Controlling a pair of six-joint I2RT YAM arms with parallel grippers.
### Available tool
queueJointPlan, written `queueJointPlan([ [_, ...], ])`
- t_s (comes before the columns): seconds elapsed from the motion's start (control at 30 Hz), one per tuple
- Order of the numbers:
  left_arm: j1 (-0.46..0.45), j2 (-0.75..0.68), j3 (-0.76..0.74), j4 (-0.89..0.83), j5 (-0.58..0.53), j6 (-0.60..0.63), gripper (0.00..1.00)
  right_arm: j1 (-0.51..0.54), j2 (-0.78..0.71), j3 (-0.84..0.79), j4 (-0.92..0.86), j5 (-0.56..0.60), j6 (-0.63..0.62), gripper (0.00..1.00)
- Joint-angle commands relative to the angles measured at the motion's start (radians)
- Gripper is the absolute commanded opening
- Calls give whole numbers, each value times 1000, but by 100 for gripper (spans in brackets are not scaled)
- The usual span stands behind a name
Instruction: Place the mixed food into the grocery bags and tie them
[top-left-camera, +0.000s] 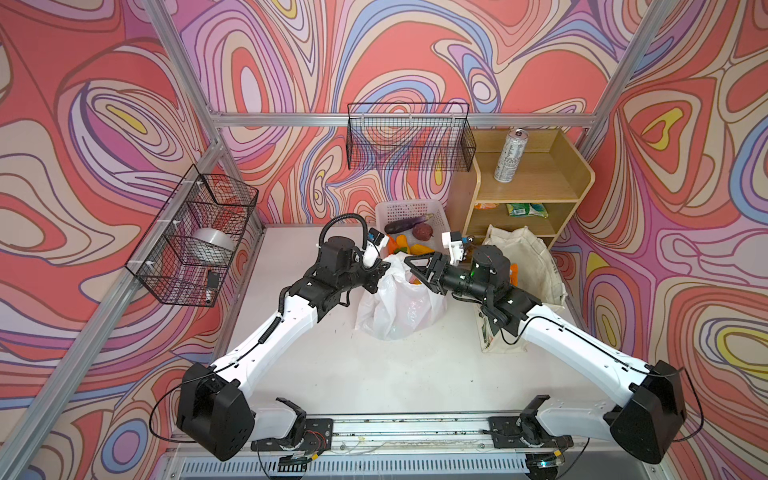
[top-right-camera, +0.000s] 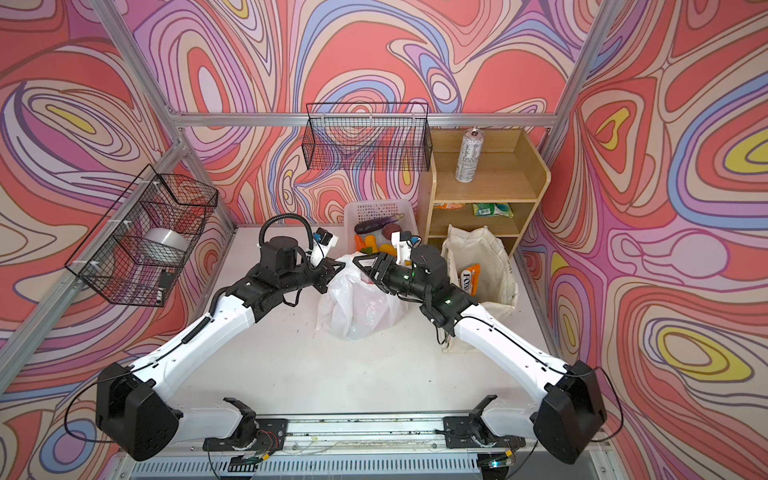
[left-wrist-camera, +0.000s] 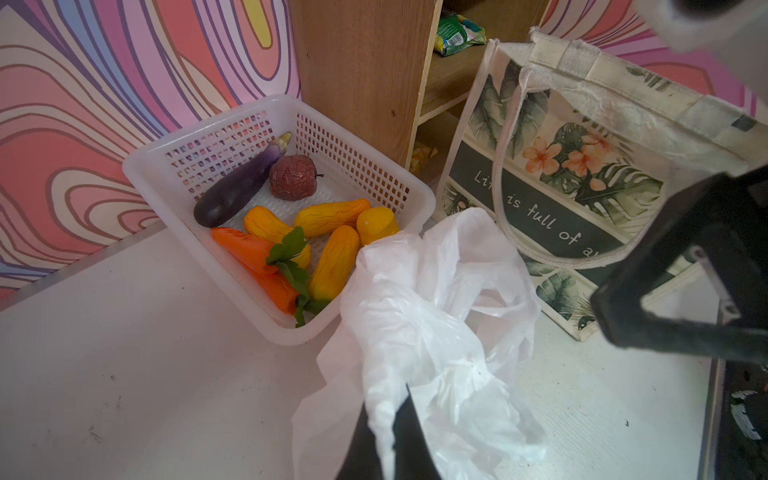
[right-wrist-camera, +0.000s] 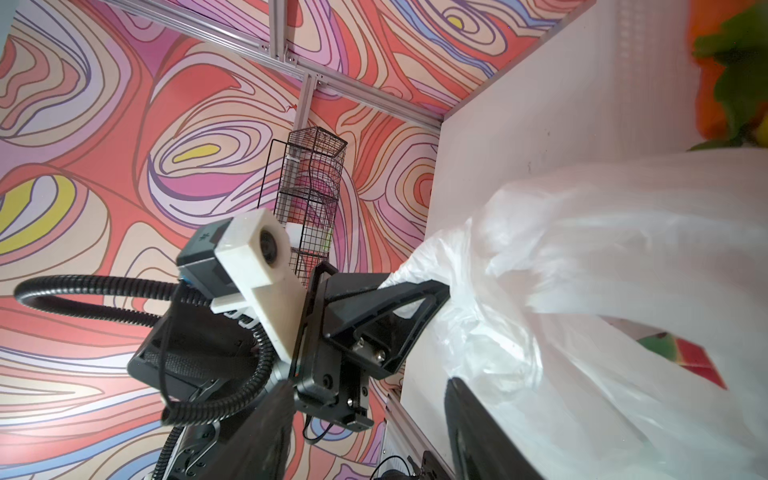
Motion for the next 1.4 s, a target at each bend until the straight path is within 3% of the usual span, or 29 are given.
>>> queueJointPlan([
  [0.0,-10,-20,-13,35,-22,23,0,19,61,-30,127,21,114,61],
  [0.6,-46,-80,-65,44,58,28,0,26,292,-38,472,90,342,62],
  [1.0,-74,-35,-29,-88,258,65,0,26,445,15,654,41,435,61],
  [1.07,-79,-18,-18,-106,274,70,0,26,460,20,682,29,443,54],
  [1.23,-81,-23,-46,-82,221,51,0,26,497,13,764,-18,443,13],
  [1.37,-81,-32,-68,-51,175,32,0,17,484,-12,775,-55,405,0],
])
